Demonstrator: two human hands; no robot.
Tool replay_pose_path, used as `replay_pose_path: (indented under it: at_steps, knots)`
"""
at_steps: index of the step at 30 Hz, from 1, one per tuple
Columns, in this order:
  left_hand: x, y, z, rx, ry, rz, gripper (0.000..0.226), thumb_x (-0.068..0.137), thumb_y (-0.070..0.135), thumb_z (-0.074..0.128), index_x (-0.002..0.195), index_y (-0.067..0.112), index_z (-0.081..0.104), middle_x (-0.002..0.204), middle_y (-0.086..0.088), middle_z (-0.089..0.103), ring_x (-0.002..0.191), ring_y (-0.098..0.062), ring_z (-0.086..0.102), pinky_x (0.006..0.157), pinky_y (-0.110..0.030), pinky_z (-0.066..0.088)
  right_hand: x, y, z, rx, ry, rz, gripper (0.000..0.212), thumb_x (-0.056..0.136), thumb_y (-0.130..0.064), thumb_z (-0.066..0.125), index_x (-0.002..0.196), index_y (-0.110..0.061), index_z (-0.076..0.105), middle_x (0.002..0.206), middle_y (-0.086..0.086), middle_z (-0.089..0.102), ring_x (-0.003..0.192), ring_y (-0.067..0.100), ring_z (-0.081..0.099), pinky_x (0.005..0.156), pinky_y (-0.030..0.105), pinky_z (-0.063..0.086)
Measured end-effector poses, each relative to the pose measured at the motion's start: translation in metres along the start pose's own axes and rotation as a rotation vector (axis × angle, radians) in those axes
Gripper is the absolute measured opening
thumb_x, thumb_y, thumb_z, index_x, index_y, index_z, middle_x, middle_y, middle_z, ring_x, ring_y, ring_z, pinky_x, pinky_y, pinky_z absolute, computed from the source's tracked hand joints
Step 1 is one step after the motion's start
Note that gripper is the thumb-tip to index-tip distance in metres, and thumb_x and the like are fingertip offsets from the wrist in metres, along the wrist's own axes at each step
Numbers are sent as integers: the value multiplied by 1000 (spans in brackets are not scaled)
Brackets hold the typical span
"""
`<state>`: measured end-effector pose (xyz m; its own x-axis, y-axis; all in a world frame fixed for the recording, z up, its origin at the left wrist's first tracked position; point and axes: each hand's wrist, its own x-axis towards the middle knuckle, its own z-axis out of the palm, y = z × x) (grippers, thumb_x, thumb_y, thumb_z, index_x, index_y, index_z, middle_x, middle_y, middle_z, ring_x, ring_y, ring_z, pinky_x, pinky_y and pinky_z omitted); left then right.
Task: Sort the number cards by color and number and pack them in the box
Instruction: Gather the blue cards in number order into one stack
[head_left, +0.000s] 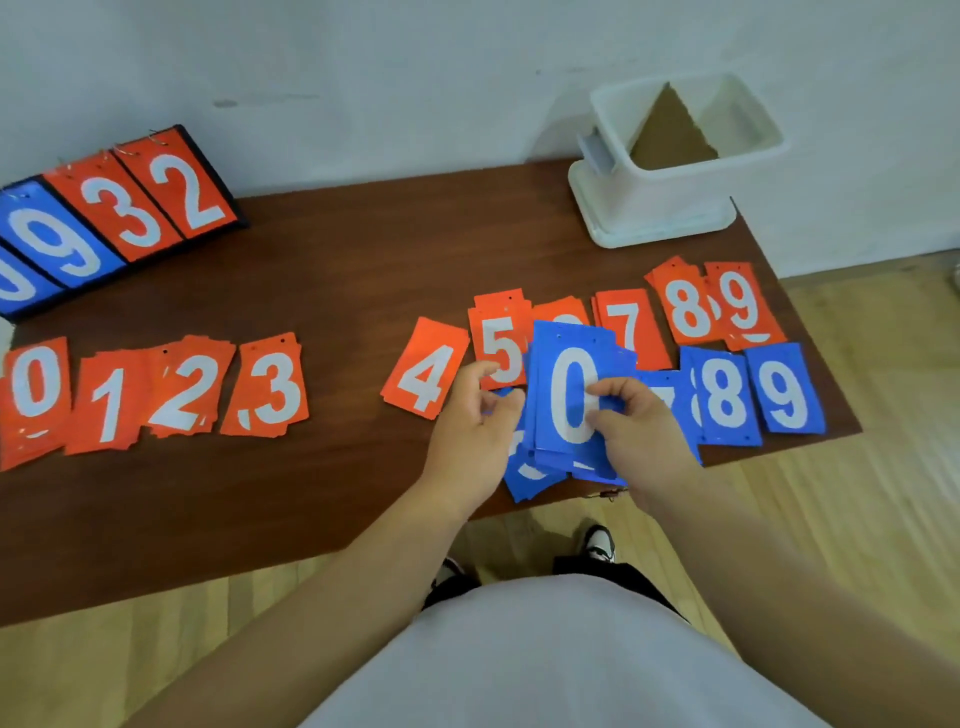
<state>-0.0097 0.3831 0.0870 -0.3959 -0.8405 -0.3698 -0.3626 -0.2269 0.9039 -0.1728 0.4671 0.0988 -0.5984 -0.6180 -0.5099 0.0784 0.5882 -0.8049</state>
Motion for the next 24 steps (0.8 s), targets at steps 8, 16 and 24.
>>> replay_pose_path:
  at_steps: [8,16,24]
  knots:
    - [37,-48,55,463,138,-456,98,83,51,76,157,27,17,147,-12,33,129,-36,46,95,-44,52,39,17,-76,-41,85,42,26,96,-6,55,108,-27,63,89,-5,61,77,27,51,62,38,44]
    - [45,-48,117,622,338,-582,108,82,32,81,157,36,3,149,-12,20,129,-39,34,90,-45,49,95,7,-160,-177,-23,-26,22,99,-11,57,109,-29,62,104,-12,61,83,24,67,59,35,53]
    - [23,-50,129,387,456,-491,94,89,6,71,158,39,17,142,-13,35,112,-36,57,82,-45,56,111,18,-183,-225,-186,4,21,100,-9,56,105,-28,64,94,-5,61,80,29,57,60,38,47]
